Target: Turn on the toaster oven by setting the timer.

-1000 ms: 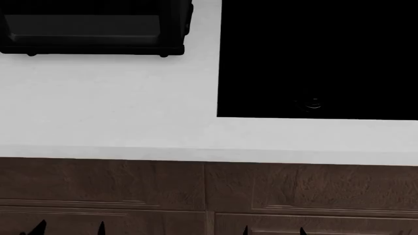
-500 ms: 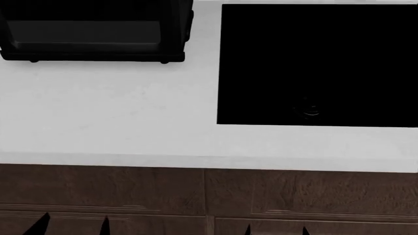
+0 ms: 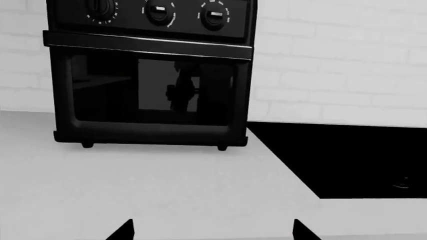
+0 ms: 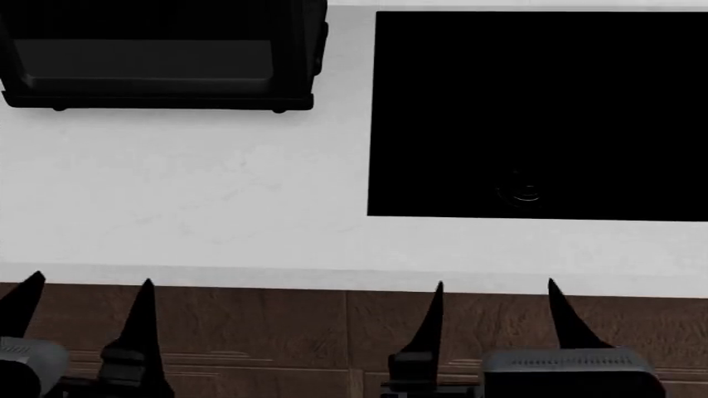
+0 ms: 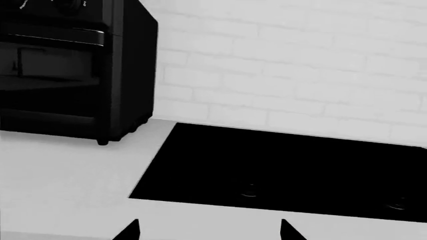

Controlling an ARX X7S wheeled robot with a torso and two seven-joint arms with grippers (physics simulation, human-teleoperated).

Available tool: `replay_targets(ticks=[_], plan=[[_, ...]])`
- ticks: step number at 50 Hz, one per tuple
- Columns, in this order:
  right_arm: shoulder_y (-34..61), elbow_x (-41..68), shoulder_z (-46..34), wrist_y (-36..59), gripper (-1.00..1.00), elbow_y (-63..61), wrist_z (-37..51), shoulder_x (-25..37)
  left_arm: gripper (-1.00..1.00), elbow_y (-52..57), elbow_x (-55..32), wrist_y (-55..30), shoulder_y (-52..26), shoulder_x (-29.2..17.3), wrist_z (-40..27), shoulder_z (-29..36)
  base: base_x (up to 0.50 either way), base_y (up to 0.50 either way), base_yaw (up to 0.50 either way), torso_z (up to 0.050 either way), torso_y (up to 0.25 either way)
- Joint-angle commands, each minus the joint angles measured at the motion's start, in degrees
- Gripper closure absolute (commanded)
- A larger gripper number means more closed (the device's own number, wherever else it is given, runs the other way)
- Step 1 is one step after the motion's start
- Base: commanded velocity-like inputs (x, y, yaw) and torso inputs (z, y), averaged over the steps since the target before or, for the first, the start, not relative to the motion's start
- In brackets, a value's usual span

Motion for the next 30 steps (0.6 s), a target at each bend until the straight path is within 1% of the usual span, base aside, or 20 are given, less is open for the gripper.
replay_targets(ticks=[1, 5, 7, 11, 16, 19, 25, 30], plan=[[6.9, 0.1, 0.6, 12.6, -1.00, -9.1, -0.3, 2.9, -1.00, 6.8, -5.7, -13.7, -7.5, -2.2, -1.8, -2.7, 0.00, 0.00, 0.00, 0.000, 0.000], [9.7, 1.1, 1.4, 15.7, -1.00, -10.4, -1.0, 3.5, -1.00, 5.7, -6.6, -15.8, -10.2, -2.5, -1.9, -3.1, 0.00, 0.00, 0.00, 0.000, 0.000], [11.3, 1.4, 1.9, 17.5, -1.00, -10.7, -1.3, 4.0, -1.00, 5.2, -8.5, -18.0, -12.2, -2.1, -1.9, -4.2, 0.00, 0.00, 0.00, 0.000, 0.000], [16.2, 2.4, 3.2, 22.5, -1.00, -11.9, -2.2, 5.2, -1.00, 3.7, -10.8, -21.7, -17.5, -1.8, -2.6, -5.9, 0.00, 0.00, 0.00, 0.000, 0.000], [21.2, 3.7, 4.4, 26.7, -1.00, -11.7, -3.3, 6.2, -1.00, 2.2, -11.8, -24.2, -22.5, -2.1, -3.0, -6.1, 0.00, 0.00, 0.00, 0.000, 0.000], [22.6, 4.2, 4.5, 27.9, -1.00, -11.7, -3.5, 6.3, -1.00, 1.4, -12.1, -25.0, -24.7, -2.2, -3.3, -6.4, 0.00, 0.00, 0.00, 0.000, 0.000], [22.9, 4.4, 4.2, 28.4, -1.00, -11.6, -3.6, 6.4, -1.00, 1.6, -13.2, -25.8, -25.5, -2.1, -3.5, -7.2, 0.00, 0.03, 0.00, 0.000, 0.000], [22.9, 4.6, 3.8, 28.7, -1.00, -12.0, -3.5, 6.5, -1.00, 2.3, -13.8, -26.0, -25.4, -2.1, -3.8, -7.6, 0.00, 0.50, 0.00, 0.000, 0.000]])
